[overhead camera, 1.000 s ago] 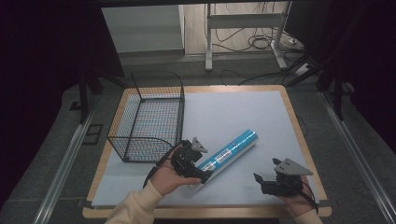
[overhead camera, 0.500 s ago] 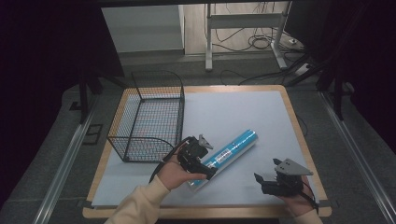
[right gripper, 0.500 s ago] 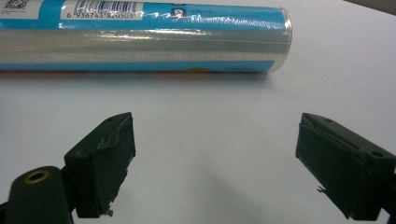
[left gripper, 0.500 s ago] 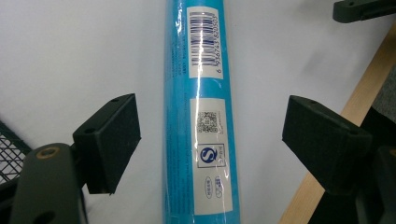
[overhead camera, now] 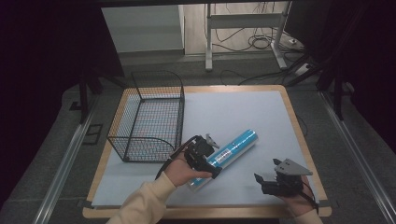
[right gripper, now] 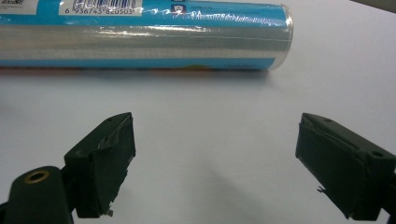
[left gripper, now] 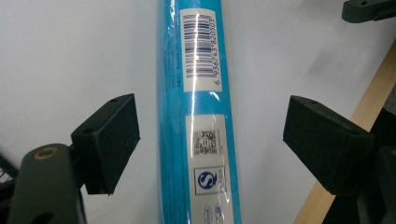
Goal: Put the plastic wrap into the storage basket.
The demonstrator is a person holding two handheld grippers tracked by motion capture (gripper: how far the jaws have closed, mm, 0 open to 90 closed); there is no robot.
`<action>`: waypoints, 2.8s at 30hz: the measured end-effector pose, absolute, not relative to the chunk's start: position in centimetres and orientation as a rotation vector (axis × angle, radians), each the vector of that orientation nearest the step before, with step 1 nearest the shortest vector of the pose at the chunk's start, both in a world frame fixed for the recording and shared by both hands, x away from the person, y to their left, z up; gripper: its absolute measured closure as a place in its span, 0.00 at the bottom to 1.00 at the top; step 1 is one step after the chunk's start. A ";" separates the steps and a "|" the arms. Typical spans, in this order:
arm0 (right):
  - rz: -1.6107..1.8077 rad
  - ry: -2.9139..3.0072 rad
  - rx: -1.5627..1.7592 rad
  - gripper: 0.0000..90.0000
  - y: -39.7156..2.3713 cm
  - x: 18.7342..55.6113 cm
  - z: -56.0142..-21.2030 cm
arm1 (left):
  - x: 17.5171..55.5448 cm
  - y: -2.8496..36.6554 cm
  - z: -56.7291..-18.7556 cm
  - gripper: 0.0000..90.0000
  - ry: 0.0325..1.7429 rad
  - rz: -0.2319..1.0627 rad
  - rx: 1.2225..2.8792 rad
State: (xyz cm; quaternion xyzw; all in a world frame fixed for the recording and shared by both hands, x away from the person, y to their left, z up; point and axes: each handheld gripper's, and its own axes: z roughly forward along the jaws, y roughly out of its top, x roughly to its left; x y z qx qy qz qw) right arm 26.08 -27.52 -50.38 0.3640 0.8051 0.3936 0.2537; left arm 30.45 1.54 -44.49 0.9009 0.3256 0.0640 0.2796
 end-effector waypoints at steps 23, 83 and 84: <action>1.075 2.186 0.985 0.14 -27.7 26.1 -50.3 | 32.8 -1.0 -45.1 0.20 0.861 0.150 2.496; 1.059 2.194 0.988 0.14 -27.9 26.2 -50.4 | 37.9 -5.4 -49.6 0.35 0.978 -0.011 2.708; 1.062 2.193 0.988 0.14 -27.9 26.2 -50.4 | 38.0 -5.4 -49.6 0.35 0.978 -0.015 2.706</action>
